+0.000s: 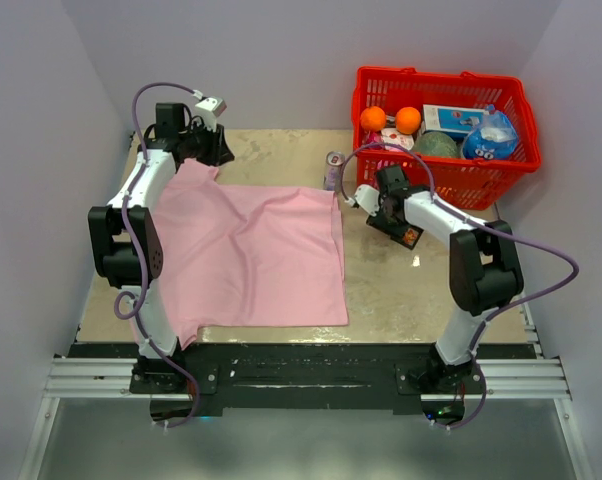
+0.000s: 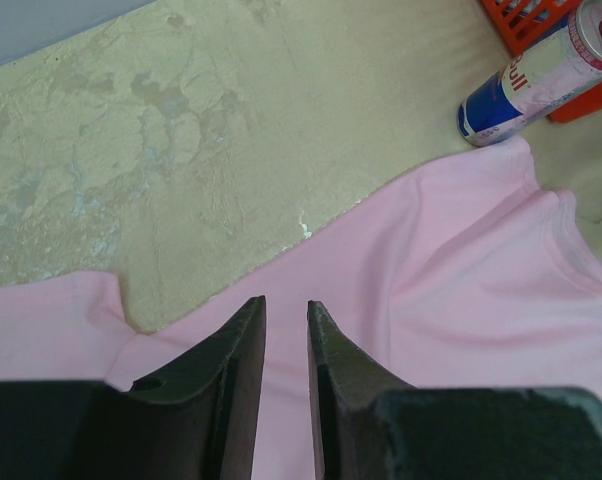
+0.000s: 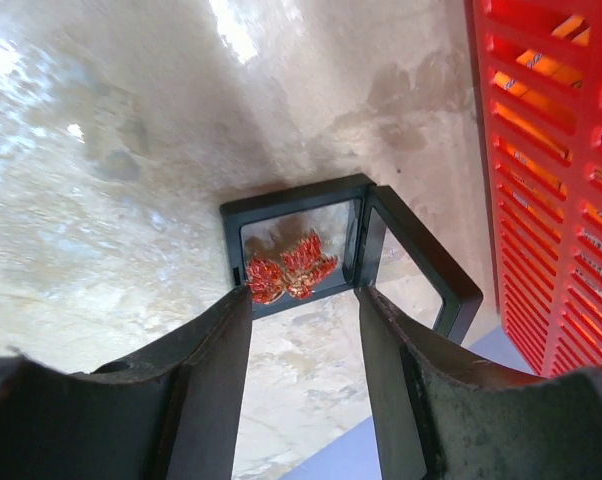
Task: Remove the brooch from the garment
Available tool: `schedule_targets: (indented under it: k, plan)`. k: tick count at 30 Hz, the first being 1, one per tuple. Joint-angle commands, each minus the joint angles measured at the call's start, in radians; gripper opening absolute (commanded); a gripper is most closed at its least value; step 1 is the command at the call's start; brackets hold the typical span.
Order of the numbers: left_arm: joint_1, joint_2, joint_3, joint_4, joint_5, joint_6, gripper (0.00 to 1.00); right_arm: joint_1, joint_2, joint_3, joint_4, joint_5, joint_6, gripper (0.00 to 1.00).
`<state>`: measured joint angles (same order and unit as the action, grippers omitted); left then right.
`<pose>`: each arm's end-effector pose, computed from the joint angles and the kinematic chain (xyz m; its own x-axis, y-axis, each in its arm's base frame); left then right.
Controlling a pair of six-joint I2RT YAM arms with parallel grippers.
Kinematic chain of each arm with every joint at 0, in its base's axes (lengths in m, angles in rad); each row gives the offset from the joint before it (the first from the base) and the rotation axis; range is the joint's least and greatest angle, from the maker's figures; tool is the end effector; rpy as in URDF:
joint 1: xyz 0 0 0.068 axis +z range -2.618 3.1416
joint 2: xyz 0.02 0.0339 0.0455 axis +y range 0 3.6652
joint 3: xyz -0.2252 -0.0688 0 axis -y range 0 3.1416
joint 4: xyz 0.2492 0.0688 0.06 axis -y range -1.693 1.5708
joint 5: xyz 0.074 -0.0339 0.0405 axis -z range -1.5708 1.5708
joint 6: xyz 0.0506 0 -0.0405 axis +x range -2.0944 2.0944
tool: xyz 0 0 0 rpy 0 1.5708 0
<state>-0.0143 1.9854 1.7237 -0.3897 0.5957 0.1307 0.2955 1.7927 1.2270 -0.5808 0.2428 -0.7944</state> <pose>0.4587 -0.0350 0.2428 -0.5414 0.1156 -0.8328 0.5331 0.8132 -0.2336 0.3506 0.0940 0.1381 -0.4768 -0.8690 -0.1321 -0.7537 0.4815 -0.4472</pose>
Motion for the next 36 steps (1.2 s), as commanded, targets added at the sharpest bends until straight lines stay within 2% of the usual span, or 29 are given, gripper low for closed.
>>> schedule_targets:
  k: [1, 5, 7, 10, 11, 15, 19, 27, 31, 36]
  plan:
    - [-0.004, -0.007, 0.011, 0.011, 0.021, -0.003, 0.28, 0.024, -0.006, 0.068, -0.033, -0.043, 0.060, 0.52]
    - [-0.004, -0.007, 0.016, 0.006, 0.019, 0.001, 0.30, 0.062, -0.019, 0.147, -0.091, -0.144, 0.102, 0.58]
    - [-0.004, -0.002, 0.020, 0.005, -0.003, -0.009, 0.33, 0.080, 0.005, 0.260, -0.131, -0.201, 0.153, 0.63]
    - [-0.006, 0.003, 0.027, 0.011, -0.037, -0.025, 0.45, 0.119, 0.051, 0.448, -0.179, -0.275, 0.250, 0.75]
    - [-0.006, 0.004, 0.034, 0.005, -0.039, -0.026, 0.57, 0.151, 0.053, 0.475, -0.151, -0.274, 0.259, 0.79]
    - [-0.006, 0.026, 0.103, -0.031, -0.039, -0.026, 0.70, 0.229, 0.069, 0.616, -0.073, -0.218, 0.320, 0.99]
    - [-0.006, 0.058, 0.226, -0.054, -0.060, -0.028, 0.73, 0.235, 0.096, 0.742, -0.030, -0.203, 0.513, 0.99]
    - [-0.007, 0.046, 0.275, -0.046, -0.091, -0.019, 0.74, 0.234, 0.123, 0.934, -0.033, -0.293, 0.634, 0.99]
    - [-0.004, 0.000, 0.281, -0.040, -0.138, 0.013, 0.76, 0.235, 0.126, 1.048, -0.019, -0.199, 0.768, 0.99]
    - [0.014, -0.063, 0.272, 0.060, -0.207, -0.011, 0.82, 0.234, 0.088, 1.092, 0.065, -0.054, 0.752, 0.99]
